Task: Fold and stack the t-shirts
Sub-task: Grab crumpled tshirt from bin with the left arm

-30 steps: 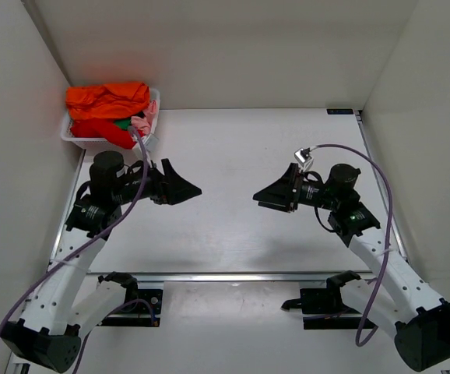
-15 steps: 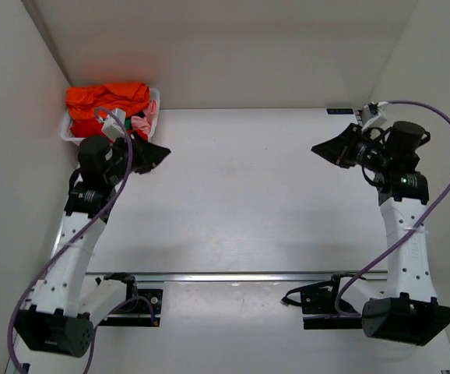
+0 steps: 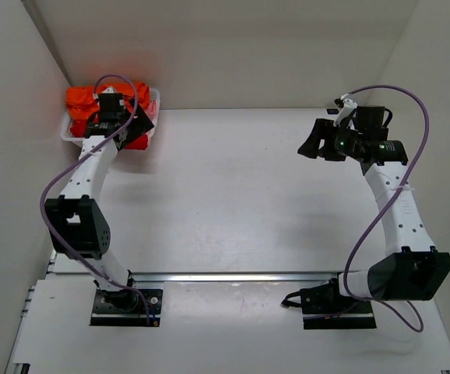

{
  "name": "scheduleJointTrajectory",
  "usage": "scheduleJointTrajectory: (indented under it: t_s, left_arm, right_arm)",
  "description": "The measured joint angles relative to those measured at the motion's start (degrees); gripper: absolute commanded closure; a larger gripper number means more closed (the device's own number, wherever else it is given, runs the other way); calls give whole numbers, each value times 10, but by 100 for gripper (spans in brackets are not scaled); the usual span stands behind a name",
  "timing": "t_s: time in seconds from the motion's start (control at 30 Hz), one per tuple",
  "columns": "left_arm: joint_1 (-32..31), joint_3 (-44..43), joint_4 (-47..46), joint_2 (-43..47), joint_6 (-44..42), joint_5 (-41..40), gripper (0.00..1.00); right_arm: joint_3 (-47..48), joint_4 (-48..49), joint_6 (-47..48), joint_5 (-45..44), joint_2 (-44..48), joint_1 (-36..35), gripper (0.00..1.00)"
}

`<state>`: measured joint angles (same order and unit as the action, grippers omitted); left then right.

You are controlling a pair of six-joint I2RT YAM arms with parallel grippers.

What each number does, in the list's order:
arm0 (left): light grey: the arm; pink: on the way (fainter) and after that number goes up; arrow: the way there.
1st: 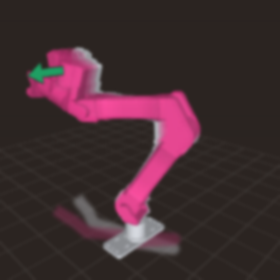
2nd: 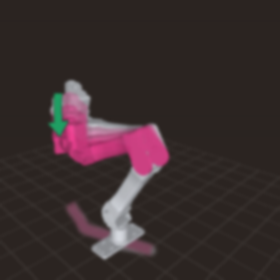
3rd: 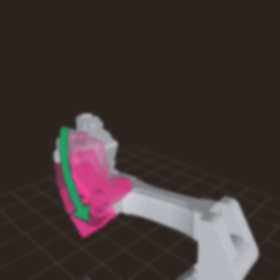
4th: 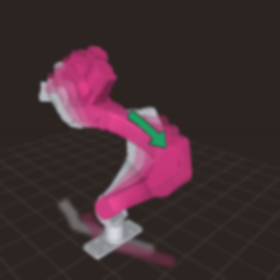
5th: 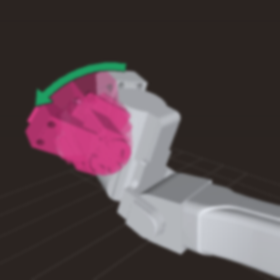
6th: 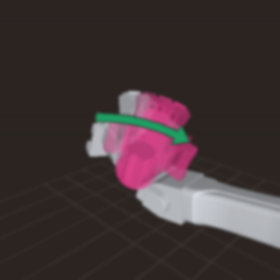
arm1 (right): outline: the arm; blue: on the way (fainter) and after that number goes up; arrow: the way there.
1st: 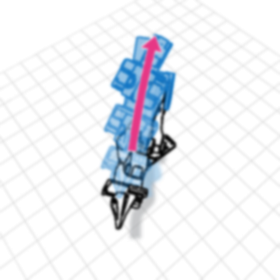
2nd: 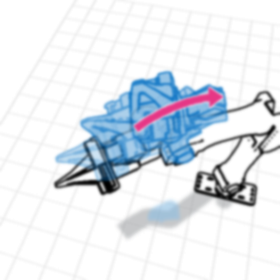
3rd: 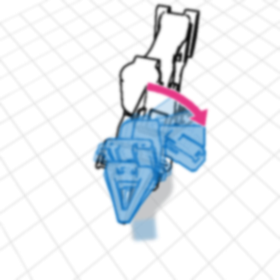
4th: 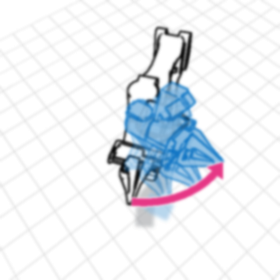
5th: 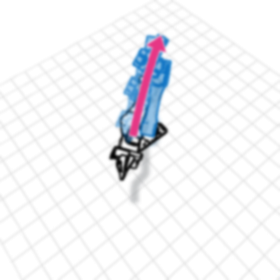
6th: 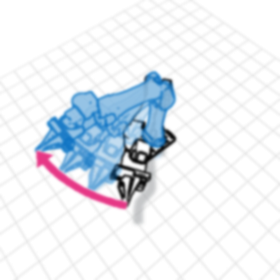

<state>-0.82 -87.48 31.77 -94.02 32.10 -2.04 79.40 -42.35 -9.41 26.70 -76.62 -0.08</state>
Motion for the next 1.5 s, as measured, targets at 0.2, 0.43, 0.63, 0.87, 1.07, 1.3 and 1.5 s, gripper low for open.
scheduleJointTrajectory:
  t_s: [0.2, 0.43, 0.63, 0.87, 1.07, 1.3, 1.5]
  left_arm:
    - [0, -45, 65, -84, -7, -41, 1]
    - [-2, -63, 86, -136, -7, -75, 4]
    - [-3, -62, 76, -146, -6, -88, 8]
    - [-3, -58, 41, -160, -8, -99, 29]
    - [3, -99, 42, -206, -17, -94, 96]
    - [-4, -210, 90, -200, 1, -89, 100]
    - [-45, -353, 114, -113, 41, -57, 100]
  right_arm:
    - [9, 6, -15, -12, 27, -21, 34]
    - [-40, 19, -38, 0, 35, -84, 36]
    - [-62, 7, -41, 3, 36, -61, 37]
    - [-61, 5, -42, 8, 36, -63, 42]
    - [-59, 2, -42, 15, 36, -66, 53]
    - [-59, -3, -46, 16, 50, -47, 59]
    - [-75, 1, -47, 11, 81, -20, 62]
